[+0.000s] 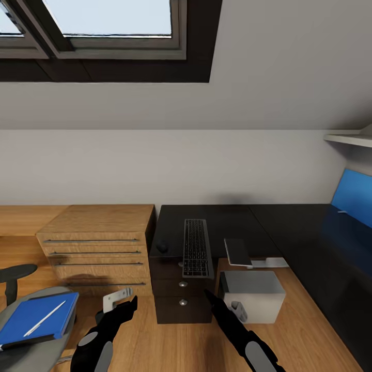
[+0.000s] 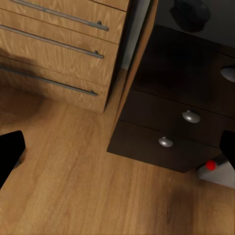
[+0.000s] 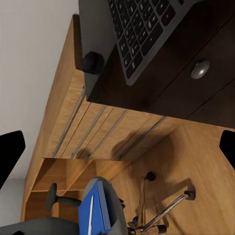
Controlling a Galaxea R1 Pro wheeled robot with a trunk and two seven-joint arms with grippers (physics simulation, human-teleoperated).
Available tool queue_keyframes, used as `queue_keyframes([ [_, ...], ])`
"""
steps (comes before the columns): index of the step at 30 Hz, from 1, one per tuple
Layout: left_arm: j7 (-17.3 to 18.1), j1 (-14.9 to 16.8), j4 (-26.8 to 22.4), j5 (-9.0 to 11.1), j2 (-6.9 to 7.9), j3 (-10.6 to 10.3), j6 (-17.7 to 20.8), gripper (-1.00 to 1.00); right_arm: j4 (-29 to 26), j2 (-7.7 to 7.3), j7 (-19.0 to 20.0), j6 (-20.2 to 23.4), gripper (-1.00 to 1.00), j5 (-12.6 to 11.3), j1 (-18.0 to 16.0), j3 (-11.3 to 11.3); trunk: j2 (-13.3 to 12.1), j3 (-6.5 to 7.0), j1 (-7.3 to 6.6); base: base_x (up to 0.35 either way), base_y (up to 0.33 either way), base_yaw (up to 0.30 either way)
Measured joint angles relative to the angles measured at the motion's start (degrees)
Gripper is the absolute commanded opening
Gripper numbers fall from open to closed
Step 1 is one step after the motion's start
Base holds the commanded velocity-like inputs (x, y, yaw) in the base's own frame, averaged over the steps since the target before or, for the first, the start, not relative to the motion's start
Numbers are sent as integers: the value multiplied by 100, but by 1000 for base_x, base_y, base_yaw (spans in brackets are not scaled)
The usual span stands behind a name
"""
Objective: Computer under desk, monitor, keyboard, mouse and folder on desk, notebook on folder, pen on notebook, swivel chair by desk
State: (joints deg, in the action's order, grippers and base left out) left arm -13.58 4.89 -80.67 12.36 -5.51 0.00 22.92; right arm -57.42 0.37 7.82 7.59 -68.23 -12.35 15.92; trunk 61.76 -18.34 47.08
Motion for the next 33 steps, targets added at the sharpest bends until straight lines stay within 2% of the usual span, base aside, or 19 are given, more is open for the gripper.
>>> queue_keyframes([
  [14,7,0,-18,-38,-2,-7,12,100,-34,-7,20,12,100,14,-1,-5,562,-252,308,0,0,0],
  [19,9,0,-25,-37,-7,-11,19,100,-33,-117,171,32,100,237,-7,-29,763,-342,418,0,0,0],
  [23,19,0,-27,-33,-5,-14,22,100,50,-219,1061,12,100,416,-8,-85,923,-413,505,0,0,0],
  [24,22,0,-31,-32,-5,-14,23,100,162,-235,1556,4,100,447,-9,-113,963,-431,527,0,0,0],
  [27,24,-2,-38,-31,-3,-15,23,100,424,-248,2271,-7,100,475,-9,-147,1084,-485,593,0,0,0],
  [28,25,-4,-51,-31,-2,-15,23,100,578,-249,2622,-12,100,486,-9,-161,1124,-503,615,0,0,0],
  [33,26,-9,-112,-31,-2,-15,25,100,778,-252,3082,-18,100,495,-9,-191,1324,-593,725,0,0,0],
])
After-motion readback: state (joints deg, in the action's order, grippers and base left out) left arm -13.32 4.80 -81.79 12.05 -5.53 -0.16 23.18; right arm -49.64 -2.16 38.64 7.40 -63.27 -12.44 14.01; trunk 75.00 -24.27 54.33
